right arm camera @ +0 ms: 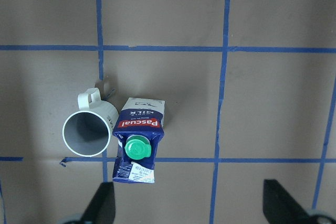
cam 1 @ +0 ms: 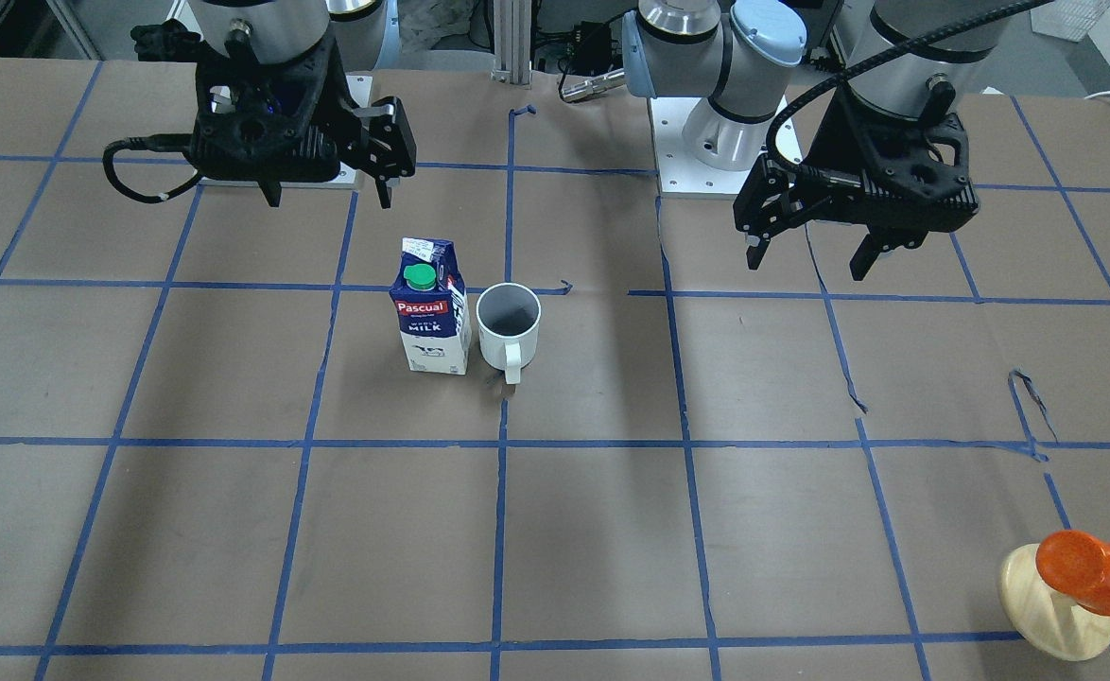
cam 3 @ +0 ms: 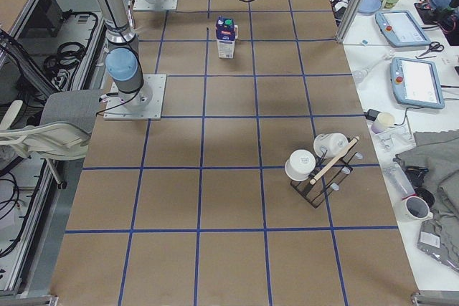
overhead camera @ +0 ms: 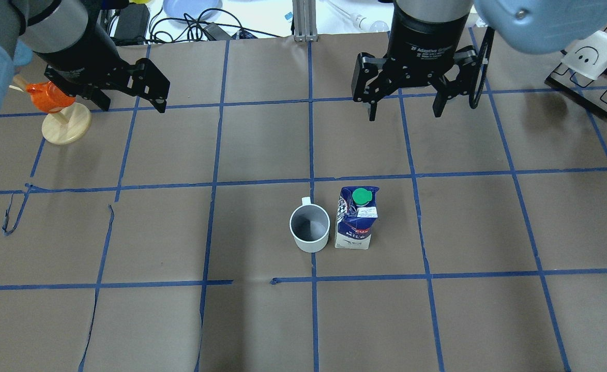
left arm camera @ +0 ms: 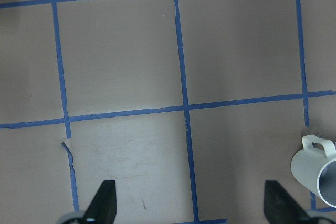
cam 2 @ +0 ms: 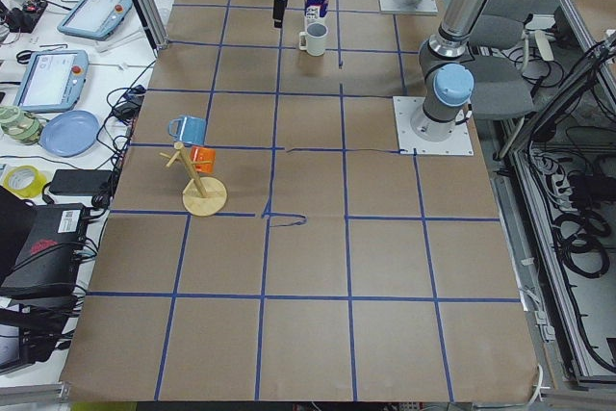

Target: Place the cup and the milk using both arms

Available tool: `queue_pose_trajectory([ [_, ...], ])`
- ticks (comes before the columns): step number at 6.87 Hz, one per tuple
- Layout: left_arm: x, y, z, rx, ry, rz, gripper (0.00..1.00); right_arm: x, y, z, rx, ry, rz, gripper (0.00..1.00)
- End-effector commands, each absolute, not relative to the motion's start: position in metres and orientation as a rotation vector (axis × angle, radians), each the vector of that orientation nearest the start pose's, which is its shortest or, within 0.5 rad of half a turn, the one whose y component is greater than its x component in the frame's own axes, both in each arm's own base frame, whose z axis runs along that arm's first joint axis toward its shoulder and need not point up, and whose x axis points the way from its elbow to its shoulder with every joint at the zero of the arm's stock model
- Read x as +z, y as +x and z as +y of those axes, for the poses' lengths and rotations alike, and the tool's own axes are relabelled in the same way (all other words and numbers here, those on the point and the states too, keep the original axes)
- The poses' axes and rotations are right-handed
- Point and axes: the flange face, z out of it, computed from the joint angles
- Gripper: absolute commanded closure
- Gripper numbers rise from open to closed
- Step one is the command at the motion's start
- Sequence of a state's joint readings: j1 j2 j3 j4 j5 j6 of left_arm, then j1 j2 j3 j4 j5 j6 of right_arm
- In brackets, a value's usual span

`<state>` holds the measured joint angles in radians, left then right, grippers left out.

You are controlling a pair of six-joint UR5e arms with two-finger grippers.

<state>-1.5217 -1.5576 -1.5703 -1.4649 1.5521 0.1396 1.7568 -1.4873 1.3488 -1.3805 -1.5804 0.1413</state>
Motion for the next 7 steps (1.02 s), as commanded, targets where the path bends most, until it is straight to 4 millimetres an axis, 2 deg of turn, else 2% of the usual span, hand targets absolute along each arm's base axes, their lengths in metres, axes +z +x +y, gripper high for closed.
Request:
queue_pose_trajectory([
  [1,0.507,-0.11,-0.503,-0.192,0.144,3.138,0.0,0.549,0.192,-0.499,-0.022,-0.078,3.164,0.0],
  [2,0.508,-0.11,-0.502,-0.195,0.146,3.137,0.0,0.556,0.162,-0.506,-0.052,-0.046,3.162,0.0],
  [3,0.508,-0.11,-0.502,-0.19,0.146,3.138,0.0,0.56,0.144,-0.508,-0.066,-0.036,3.163,0.0],
  [5,0.508,-0.11,-0.502,-0.187,0.144,3.138,0.0,0.558,0.149,-0.505,-0.056,0.01,3.154,0.0],
  [6,0.507,-0.11,-0.502,-0.185,0.134,3.139,0.0,0.558,0.15,-0.505,-0.058,0.012,3.146,0.04],
  [7,0.507,-0.11,-0.502,-0.185,0.134,3.139,0.0,0.557,0.15,-0.509,-0.113,0.029,3.142,0.04],
])
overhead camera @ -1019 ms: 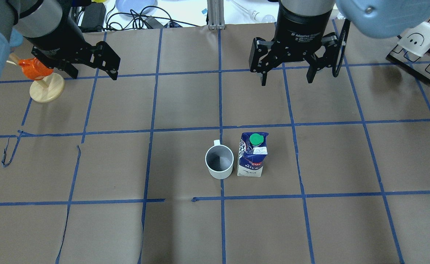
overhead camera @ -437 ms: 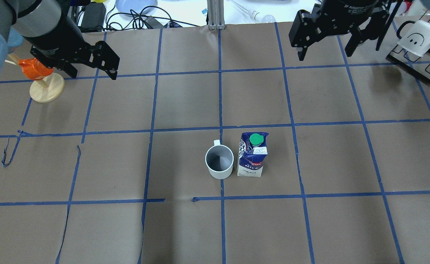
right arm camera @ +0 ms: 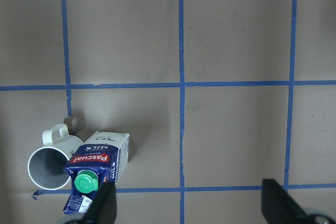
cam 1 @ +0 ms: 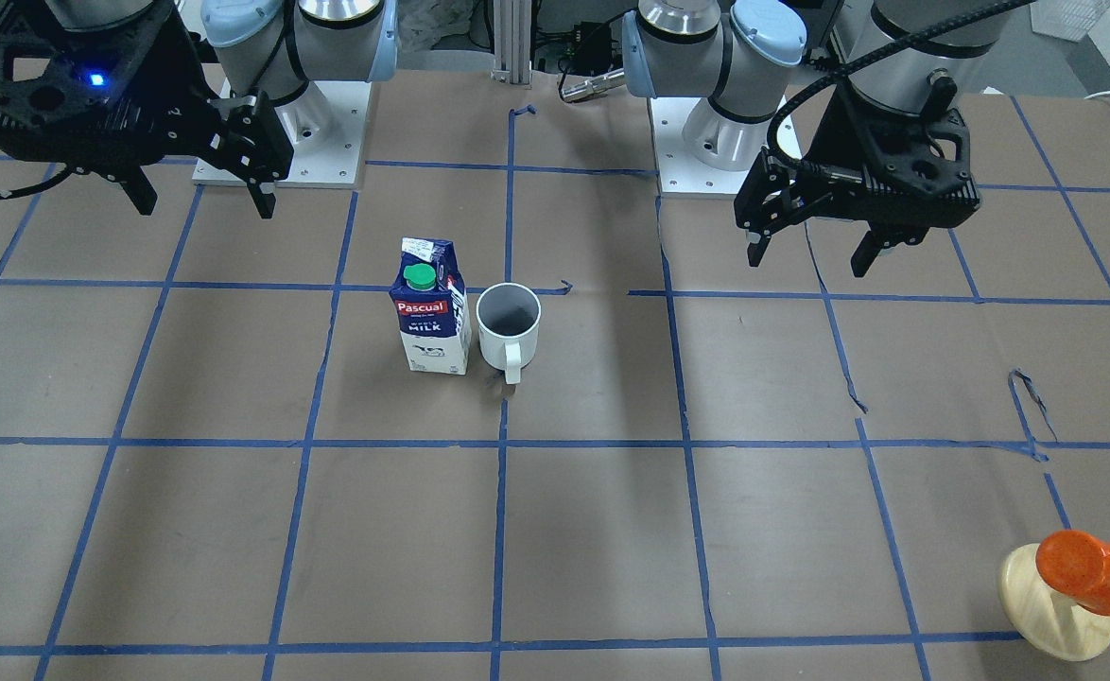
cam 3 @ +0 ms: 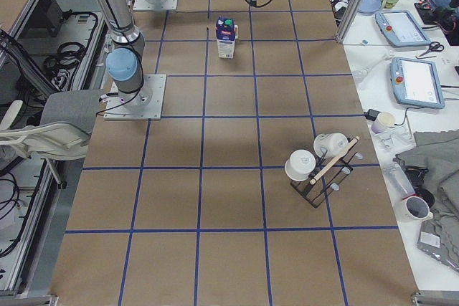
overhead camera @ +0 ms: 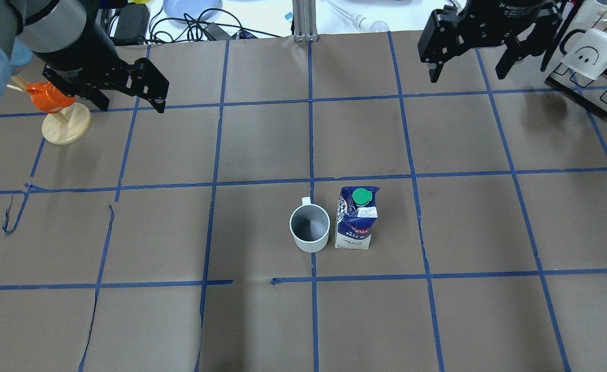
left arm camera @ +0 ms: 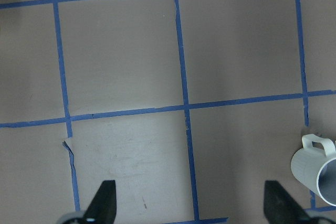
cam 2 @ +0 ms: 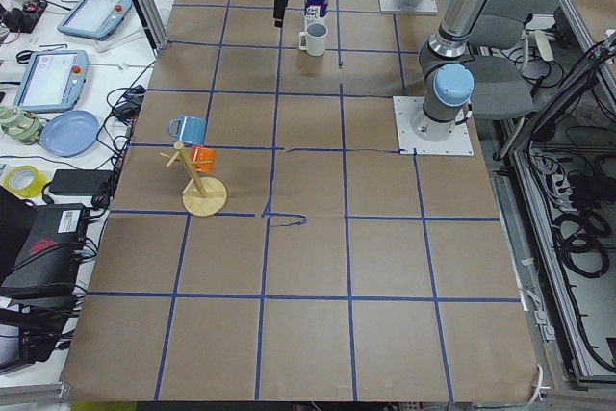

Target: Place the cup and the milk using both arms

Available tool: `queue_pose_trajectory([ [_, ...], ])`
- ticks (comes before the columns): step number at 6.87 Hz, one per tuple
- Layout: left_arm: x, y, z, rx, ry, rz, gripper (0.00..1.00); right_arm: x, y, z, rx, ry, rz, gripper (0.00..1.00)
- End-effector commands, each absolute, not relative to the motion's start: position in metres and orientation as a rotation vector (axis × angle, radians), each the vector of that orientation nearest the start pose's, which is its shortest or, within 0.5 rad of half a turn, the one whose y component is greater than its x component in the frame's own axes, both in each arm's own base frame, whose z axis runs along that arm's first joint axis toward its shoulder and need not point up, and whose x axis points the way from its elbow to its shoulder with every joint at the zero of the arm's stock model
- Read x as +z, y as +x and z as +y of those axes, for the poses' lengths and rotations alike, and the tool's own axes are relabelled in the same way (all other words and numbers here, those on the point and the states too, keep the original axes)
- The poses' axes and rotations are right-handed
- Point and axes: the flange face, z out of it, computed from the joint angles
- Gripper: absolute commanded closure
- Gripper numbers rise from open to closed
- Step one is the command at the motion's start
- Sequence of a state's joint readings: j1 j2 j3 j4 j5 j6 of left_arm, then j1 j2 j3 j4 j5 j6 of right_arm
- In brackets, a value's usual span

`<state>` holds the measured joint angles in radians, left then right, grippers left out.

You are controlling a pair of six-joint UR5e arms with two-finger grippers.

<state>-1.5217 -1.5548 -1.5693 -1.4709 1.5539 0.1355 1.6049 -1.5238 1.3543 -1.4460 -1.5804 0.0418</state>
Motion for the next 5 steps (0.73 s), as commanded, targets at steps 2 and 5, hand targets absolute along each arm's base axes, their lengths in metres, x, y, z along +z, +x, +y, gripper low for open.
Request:
queue_pose_trajectory([
  [2,0.5062,-0.1106,-0.5029,-0.185,0.134,3.141,0.0,0.5539,0.1497,-0.5025,-0.13,0.046,3.141,0.0],
  [5,0.5063,-0.1107,-0.5031,-0.188,0.134,3.142,0.0,0.5538,0.1487,-0.5037,-0.139,0.04,3.151,0.0],
])
